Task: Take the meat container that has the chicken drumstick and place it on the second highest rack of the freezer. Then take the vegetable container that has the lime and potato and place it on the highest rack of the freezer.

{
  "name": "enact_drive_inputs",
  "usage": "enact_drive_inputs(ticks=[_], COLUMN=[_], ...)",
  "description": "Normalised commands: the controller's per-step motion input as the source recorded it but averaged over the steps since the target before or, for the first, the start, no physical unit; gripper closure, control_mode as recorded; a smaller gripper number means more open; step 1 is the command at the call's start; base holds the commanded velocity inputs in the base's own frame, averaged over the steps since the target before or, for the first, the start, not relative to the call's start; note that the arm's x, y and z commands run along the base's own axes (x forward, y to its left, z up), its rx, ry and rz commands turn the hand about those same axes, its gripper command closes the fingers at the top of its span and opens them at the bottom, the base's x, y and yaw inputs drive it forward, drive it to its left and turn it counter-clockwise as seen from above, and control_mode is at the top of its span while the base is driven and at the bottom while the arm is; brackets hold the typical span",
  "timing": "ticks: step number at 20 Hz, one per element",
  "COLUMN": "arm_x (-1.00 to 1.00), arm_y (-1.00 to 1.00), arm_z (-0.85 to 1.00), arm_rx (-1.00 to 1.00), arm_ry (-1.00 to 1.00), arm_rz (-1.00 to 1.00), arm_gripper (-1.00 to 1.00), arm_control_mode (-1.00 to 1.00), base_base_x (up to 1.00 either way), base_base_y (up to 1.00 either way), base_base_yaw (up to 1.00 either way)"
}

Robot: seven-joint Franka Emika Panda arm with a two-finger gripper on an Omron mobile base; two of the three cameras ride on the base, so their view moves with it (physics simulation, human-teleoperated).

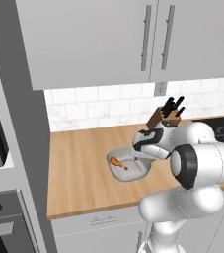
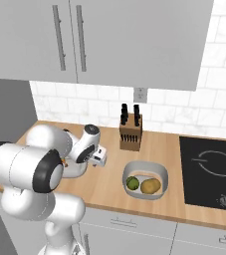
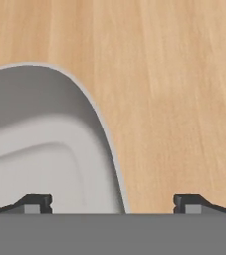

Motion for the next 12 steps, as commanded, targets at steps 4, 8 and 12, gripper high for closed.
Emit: enact_drive_inputs(ticks=[4, 8, 12], arm_x=[0.00, 0.00, -0.19], arm_y=[0.03, 0.04, 0.07], arm_z=[-0.02, 0.00, 0.00], arm_rx=[0.00, 0.00, 0.00], arm_ry=[0.00, 0.00, 0.00], arm_rz=[0.00, 0.00, 0.00], arm_gripper=[1.00, 1.00, 1.00], arm_control_mode=[-1.00, -1.00, -1.00], base_base_x=[0.00, 0.00, 0.00], base_base_y=[0.00, 0.00, 0.00], base_base_yaw=[0.00, 0.00, 0.00])
